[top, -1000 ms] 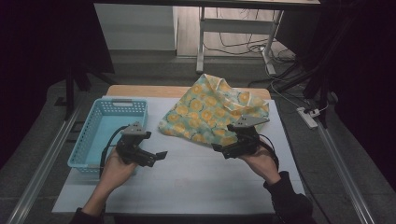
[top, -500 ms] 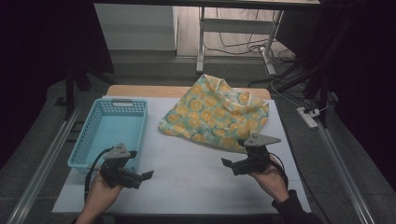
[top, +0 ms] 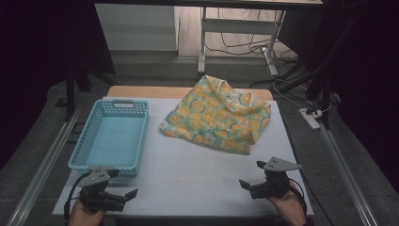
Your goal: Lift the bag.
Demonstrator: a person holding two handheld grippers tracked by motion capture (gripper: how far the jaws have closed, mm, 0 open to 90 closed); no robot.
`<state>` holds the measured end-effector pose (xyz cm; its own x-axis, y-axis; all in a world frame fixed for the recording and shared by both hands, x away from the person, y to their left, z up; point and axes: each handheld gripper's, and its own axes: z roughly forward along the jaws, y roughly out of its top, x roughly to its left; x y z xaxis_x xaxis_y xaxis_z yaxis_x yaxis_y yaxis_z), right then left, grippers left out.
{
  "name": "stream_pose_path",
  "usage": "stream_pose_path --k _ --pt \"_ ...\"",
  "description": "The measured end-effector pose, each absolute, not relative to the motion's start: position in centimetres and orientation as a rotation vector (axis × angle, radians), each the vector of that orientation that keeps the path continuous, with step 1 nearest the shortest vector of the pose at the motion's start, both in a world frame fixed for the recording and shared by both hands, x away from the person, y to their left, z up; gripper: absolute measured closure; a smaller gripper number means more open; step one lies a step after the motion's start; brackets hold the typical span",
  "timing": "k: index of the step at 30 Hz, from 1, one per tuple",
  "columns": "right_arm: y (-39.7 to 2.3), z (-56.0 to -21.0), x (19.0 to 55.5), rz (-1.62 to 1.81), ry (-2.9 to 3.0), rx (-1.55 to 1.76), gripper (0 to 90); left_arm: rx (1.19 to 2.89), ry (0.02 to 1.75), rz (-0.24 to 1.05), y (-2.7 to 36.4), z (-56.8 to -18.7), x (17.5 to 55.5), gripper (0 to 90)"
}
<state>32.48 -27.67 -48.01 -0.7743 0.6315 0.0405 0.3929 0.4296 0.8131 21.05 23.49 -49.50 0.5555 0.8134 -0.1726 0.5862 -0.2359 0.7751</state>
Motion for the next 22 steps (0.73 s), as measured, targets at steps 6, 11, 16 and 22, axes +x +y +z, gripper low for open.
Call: stream_pose_path --k 6,11,16,22 --pt "-29.1 -48.9 31.0 1.207 2.418 0.934 0.0 1.947 1.197 0.355 24.9 -50.7 19.8 0.0" --pt "-30.0 -49.4 29.7 1.174 2.426 0.97 0.0 1.965 1.245 0.363 25.7 -51.6 19.3 0.0" --pt "-31.0 -49.6 28.5 1.152 2.399 1.011 0.0 1.983 1.282 0.379 26.0 -51.7 19.0 0.0" --pt "-31.6 -49.6 28.1 1.149 2.382 1.047 0.0 1.98 1.307 0.356 26.1 -51.8 19.1 0.0"
